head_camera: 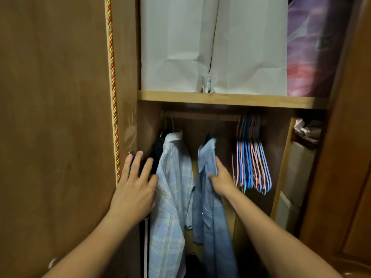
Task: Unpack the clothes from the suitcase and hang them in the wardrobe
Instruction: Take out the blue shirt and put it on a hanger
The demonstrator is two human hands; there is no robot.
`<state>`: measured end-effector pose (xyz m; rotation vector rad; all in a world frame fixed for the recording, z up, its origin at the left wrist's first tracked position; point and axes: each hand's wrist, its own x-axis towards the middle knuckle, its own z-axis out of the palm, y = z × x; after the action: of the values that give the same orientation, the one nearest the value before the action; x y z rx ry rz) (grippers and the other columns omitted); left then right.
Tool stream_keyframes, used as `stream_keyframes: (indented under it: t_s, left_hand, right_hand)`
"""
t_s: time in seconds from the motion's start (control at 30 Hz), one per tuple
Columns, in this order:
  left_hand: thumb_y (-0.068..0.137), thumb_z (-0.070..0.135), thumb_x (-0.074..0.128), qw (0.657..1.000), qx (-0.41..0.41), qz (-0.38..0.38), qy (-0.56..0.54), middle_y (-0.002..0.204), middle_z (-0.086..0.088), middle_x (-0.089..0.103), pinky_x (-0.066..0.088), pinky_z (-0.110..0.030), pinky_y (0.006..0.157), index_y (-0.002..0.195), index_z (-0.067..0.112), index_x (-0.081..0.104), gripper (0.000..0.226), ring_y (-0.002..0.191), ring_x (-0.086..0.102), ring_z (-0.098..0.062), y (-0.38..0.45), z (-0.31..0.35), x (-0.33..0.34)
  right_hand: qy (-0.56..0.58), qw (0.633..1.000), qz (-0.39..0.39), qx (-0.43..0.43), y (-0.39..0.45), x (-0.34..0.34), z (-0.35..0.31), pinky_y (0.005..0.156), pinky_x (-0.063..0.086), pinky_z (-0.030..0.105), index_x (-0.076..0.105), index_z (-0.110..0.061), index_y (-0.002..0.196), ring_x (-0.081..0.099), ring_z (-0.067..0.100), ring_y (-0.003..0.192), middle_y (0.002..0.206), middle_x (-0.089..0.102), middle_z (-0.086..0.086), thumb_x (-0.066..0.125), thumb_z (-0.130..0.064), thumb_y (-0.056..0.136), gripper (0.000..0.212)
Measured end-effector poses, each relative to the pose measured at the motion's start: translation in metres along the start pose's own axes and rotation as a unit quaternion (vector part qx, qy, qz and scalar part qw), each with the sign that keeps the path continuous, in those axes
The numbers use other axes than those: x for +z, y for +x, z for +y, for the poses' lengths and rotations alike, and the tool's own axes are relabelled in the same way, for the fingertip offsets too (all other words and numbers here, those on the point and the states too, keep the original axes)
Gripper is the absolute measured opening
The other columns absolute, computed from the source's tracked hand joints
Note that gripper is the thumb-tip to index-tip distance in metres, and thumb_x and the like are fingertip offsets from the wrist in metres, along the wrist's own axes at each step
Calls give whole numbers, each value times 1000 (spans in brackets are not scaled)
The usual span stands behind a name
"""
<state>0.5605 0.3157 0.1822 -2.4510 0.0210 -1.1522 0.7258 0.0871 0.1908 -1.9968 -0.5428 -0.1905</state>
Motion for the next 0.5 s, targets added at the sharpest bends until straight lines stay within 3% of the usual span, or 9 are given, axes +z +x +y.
stream_keyframes:
  t_s: [0.1, 0.2, 0.33, 0.4, 0.5]
  left_hand:
    - [74, 25, 65, 1000, 13, -11, -10, 133, -25, 55, 15, -68, 118, 92, 7, 69, 26, 139, 34, -52, -1, 0, -2]
    - [79, 26, 48, 999, 43, -6, -5, 128, -23, 57, 13, -70, 117, 93, 7, 69, 31, 137, 40, -46, -2, -3, 2]
    - [82, 16, 58, 999, 33, -23, 3, 124, -23, 58, 8, -68, 119, 97, 7, 71, 22, 134, 43, -45, -2, -5, 0]
    - [78, 16, 62, 999, 25, -33, -16, 124, -22, 57, 9, -65, 121, 100, 7, 70, 25, 133, 43, -44, -5, -4, -3]
    - [75, 20, 63, 997, -1, -55, -61, 127, -20, 56, 13, -59, 122, 107, 11, 68, 34, 131, 44, -43, -13, 2, -5]
  right_hand:
    - [6, 998, -64, -16, 17, 23, -18, 96, 40, 18, 35, -21, 153, 52, 14, 124, 133, 55, -4, 53, 8, 89, 73]
    - [5, 992, -114, -58, 41, 74, -42, 94, 47, 24, 35, -20, 154, 56, 20, 122, 135, 59, 5, 53, 10, 86, 76]
    - [0, 993, -118, -30, 60, 136, -39, 88, 55, 49, 17, -37, 157, 65, 33, 100, 118, 65, 17, 57, -15, 90, 81]
    - [4, 991, -131, -20, 58, 142, -24, 97, 51, 50, 5, -41, 157, 61, 32, 114, 138, 56, 12, 55, -31, 90, 85]
    - [-38, 986, -160, -23, 29, 124, -22, 119, 30, 42, 7, -25, 160, 34, 27, 145, 161, 29, 8, 50, -27, 100, 74]
